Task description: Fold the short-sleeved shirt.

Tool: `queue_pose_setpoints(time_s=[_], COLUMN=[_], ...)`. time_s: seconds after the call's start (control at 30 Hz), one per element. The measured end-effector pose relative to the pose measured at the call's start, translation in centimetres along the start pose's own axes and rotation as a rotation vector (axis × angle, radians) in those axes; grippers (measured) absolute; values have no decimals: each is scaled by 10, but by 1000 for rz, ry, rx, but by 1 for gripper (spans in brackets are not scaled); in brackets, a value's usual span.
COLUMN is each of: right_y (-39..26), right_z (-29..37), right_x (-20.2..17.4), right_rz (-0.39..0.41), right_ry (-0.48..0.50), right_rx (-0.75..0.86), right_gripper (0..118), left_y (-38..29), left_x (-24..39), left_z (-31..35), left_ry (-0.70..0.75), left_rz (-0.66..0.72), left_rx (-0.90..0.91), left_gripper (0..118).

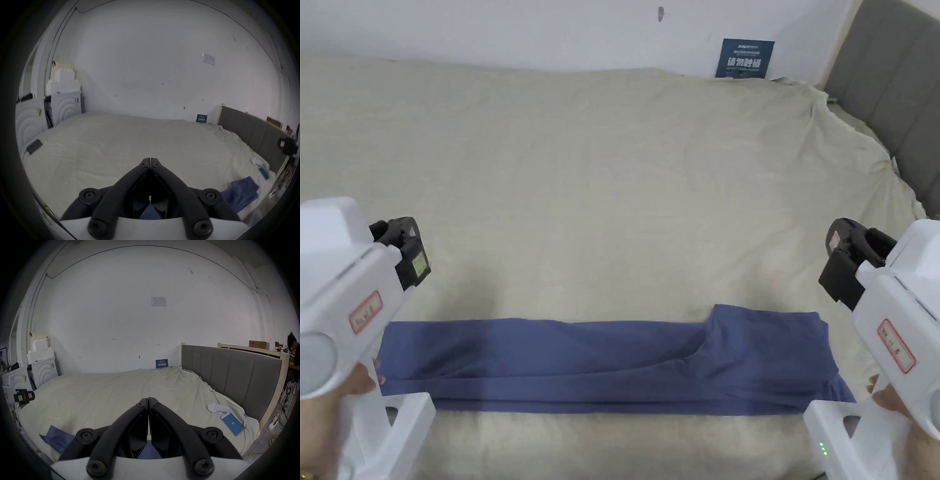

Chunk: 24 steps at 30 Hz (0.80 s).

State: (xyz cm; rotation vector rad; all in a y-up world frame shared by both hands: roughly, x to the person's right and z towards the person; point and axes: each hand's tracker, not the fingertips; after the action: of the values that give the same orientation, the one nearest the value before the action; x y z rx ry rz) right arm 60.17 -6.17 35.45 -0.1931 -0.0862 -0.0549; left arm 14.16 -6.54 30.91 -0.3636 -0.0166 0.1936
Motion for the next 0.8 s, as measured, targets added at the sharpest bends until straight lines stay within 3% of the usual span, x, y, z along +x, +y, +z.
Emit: queue_pose_setpoints(time_s=[0.07, 0.1, 0.13, 0.17, 0.2, 0.23, 0.47, 0.67, 0.8], right_y=[-1, -2, 0, -1, -2, -3, -5, -6, -6], right_z=[-2, -2, 1, 0, -1, -3, -8, -17, -19], right_x=[0, 0, -9, -10, -11, -12, -32, -42, -48], right_rz=[11, 14, 13, 12, 12, 12, 33, 48, 73], right_ry=[2, 2, 3, 4, 5, 7, 8, 6, 0], right_rx=[-8, -10, -12, -17, -24, -29, -69, -112, -131], right_gripper=[0, 0, 0, 0, 0, 0, 0, 0, 0], left_y=[9, 12, 14, 14, 14, 12, -30, -73, -91], left_x=[-22, -37, -52, -65, -76, -88, -161, -181, -189], left_z=[-8, -12, -19, -26, -31, -37, -74, -98, -107], left_ry=[-35, -73, -103, -133, -156, -181, -373, -303, -329], left_rz=[143, 206, 256, 293, 323, 341, 530, 505, 649], left_rx=[-70, -116, -153, -194, -245, -282, -573, -724, -753], left_gripper=[17, 35, 71, 96, 113, 118, 118, 118, 118])
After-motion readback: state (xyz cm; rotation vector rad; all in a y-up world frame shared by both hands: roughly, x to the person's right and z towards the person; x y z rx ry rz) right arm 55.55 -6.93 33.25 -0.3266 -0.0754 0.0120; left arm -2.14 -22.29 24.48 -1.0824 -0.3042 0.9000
